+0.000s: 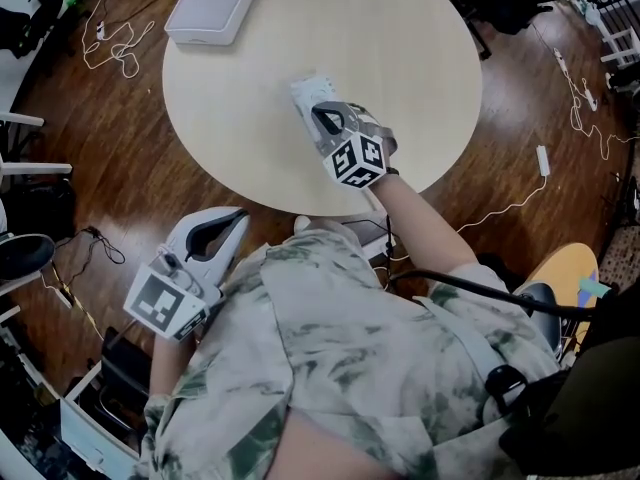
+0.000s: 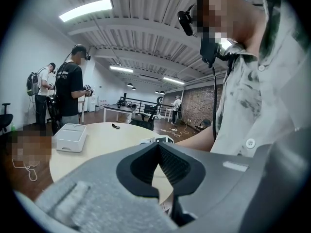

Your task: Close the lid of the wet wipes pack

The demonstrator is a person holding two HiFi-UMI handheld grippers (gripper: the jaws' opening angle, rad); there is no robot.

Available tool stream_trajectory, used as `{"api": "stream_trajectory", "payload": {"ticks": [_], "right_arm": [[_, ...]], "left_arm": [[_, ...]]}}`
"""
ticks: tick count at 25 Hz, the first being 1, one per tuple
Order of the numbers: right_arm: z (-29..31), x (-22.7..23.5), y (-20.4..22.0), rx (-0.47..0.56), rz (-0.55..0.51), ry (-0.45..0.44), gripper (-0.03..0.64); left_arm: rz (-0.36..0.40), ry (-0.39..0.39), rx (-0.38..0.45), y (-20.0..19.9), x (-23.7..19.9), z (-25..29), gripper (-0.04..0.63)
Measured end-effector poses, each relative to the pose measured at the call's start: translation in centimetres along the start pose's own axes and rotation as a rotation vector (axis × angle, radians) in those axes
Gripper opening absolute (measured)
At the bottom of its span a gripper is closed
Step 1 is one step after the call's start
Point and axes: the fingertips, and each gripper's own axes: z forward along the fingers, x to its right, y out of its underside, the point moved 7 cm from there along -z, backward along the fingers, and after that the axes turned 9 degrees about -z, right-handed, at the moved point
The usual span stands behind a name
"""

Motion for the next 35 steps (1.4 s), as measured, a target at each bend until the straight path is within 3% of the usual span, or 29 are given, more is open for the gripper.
{"api": "stream_trajectory", "payload": {"ticks": [4, 12, 20, 35], "right_arm": [[0.4, -0.8, -2.3, 0.047, -0.039, -0.030, 0.006], [2.2, -1.3, -0.9, -0.031, -0.092, -0.054, 0.006], [2.0, 0.1, 2.5, -0.091, -0.020, -0.034, 0.006], [2.9, 0.7, 6.0, -0.070, 0.179, -0.070, 0.006]], "left_arm": [[-0.001, -0.005, 0.001, -0.2, -0.1, 0.2, 0.000], [-0.006, -0.022, -0.002, 0.0, -0.2, -0.1, 0.000], [-0.009, -0.014, -0.005, -0.1, -0.3, 0.1, 0.000], [-0.010, -0.018, -0.009, 0.0, -0.3, 0.5, 0.000]]}}
